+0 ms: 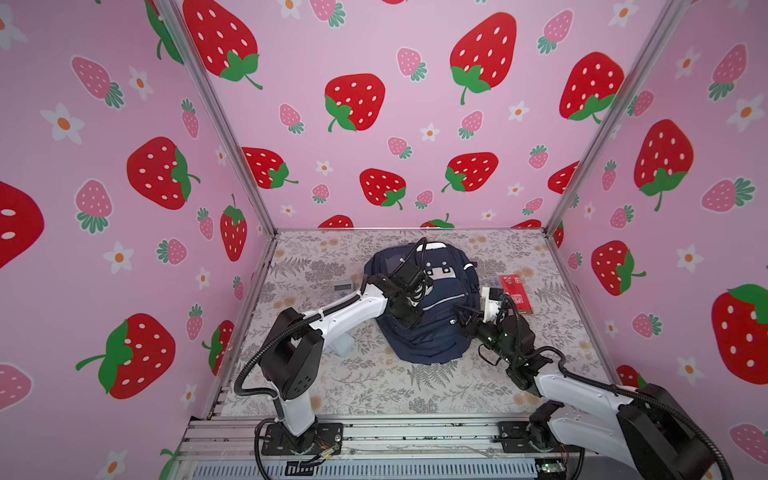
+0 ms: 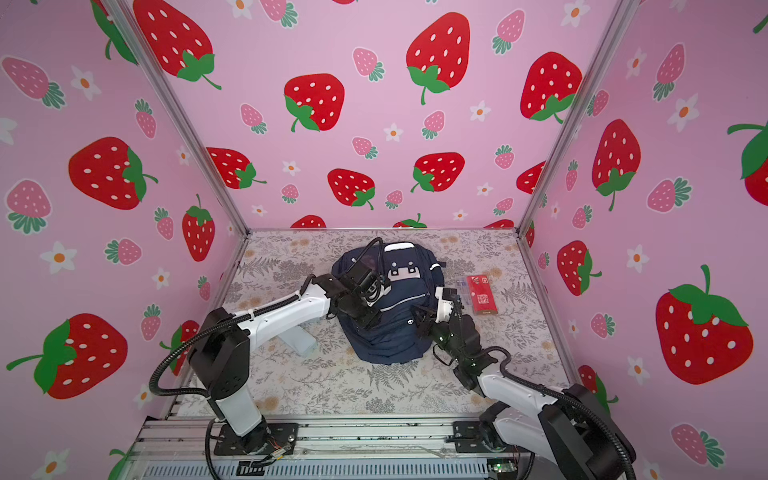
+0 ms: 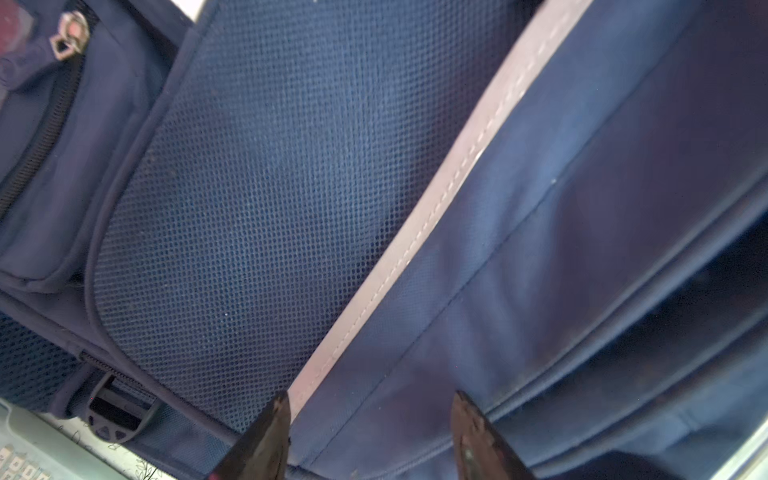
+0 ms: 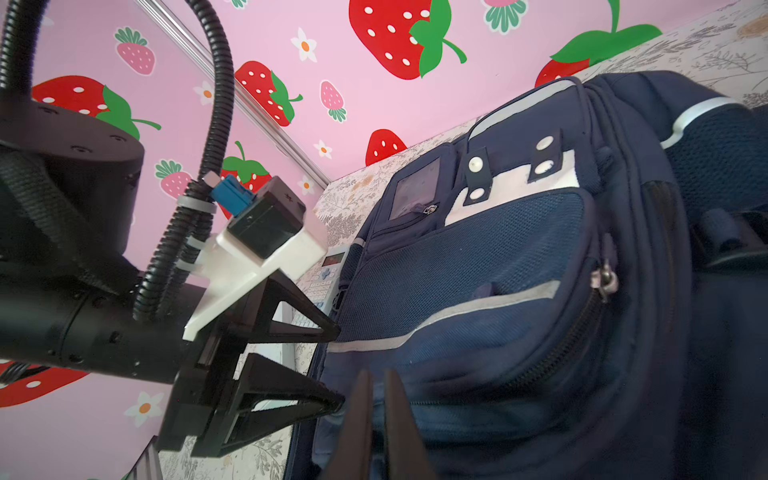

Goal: Pack the student bag

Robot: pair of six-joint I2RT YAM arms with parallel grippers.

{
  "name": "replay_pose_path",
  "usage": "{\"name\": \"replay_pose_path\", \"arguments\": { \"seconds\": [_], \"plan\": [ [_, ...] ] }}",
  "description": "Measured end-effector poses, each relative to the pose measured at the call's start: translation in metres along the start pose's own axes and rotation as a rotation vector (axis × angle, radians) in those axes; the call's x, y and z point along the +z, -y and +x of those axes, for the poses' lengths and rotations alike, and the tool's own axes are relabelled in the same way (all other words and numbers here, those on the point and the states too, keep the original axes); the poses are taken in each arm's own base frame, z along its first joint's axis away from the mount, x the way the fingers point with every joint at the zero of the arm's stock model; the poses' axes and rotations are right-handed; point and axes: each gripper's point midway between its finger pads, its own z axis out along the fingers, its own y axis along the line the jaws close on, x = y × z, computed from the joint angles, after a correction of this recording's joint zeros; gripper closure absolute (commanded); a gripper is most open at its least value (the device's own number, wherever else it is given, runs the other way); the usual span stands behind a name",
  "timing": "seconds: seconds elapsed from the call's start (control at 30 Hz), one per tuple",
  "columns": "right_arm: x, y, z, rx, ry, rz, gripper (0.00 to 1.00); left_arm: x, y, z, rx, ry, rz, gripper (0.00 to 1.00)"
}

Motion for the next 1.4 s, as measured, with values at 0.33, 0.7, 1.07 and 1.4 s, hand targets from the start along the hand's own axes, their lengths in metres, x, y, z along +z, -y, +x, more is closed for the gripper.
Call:
{"name": "replay_pose_path", "arguments": {
  "seconds": [0.33, 0.7, 1.07, 1.4],
  "plan": [
    [-0.001, 0.004, -0.002, 0.003, -0.005, -0.004, 1.0, -0.019, 0.018, 0.009, 0.078, 0.011, 0.051, 0.3],
    [-0.001, 0.003, 0.0, -0.002, -0.018, -0.009, 1.0, 0.018, 0.001, 0.024, 0.138, -0.1, -0.117, 0.89],
    [-0.004, -0.004, -0.007, -0.045, 0.011, -0.024, 1.0, -0.026, 0.002, -0.021, 0.048, 0.007, -0.097, 1.0],
    [-0.006, -0.047, -0.013, -0.158, 0.075, -0.096, 1.0, -0.051, 0.032, -0.063, -0.117, 0.016, 0.158, 1.0]
  ]
}}
